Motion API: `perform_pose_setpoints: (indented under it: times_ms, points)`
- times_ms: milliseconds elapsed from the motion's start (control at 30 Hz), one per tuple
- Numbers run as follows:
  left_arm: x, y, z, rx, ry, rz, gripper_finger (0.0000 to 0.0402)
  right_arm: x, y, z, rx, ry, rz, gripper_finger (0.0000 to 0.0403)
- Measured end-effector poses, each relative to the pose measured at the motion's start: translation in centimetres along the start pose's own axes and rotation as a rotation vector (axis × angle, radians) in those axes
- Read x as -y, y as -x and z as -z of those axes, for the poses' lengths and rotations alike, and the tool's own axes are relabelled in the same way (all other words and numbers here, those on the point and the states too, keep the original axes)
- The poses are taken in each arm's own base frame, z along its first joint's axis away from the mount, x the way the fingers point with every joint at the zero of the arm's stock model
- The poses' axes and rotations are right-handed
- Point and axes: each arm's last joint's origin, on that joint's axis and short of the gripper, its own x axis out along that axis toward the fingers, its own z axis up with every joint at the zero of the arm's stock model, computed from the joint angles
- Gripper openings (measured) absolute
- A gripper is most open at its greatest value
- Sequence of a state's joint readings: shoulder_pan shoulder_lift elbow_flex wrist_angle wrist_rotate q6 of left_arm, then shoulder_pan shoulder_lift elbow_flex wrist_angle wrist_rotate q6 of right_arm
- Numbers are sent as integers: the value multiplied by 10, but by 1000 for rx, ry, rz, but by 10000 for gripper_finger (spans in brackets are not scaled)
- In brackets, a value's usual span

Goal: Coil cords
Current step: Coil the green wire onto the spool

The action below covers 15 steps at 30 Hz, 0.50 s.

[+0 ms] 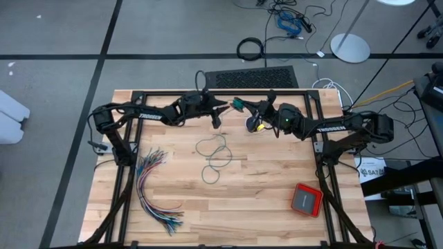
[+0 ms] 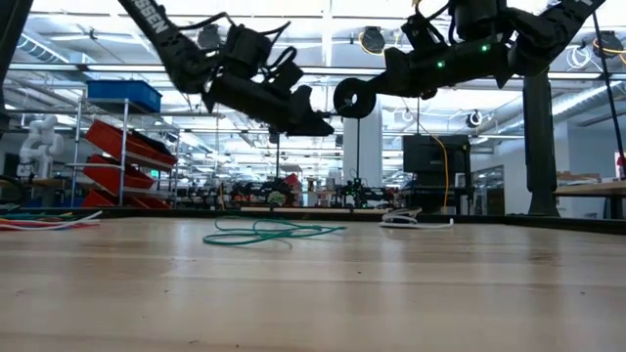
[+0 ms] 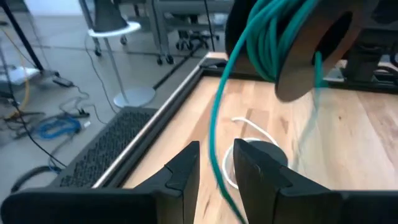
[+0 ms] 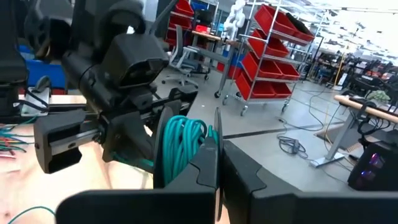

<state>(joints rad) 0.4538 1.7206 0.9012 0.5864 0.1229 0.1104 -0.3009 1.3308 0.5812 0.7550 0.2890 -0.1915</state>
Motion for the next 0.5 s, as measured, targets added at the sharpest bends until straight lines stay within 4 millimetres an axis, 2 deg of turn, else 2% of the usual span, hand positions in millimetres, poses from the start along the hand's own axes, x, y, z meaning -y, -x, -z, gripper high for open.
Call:
perform_pose_setpoints:
  times_ms: [500]
  points:
    - [6, 28, 43, 110, 18, -122, 105, 4, -1, -1, 12, -1, 16, 0]
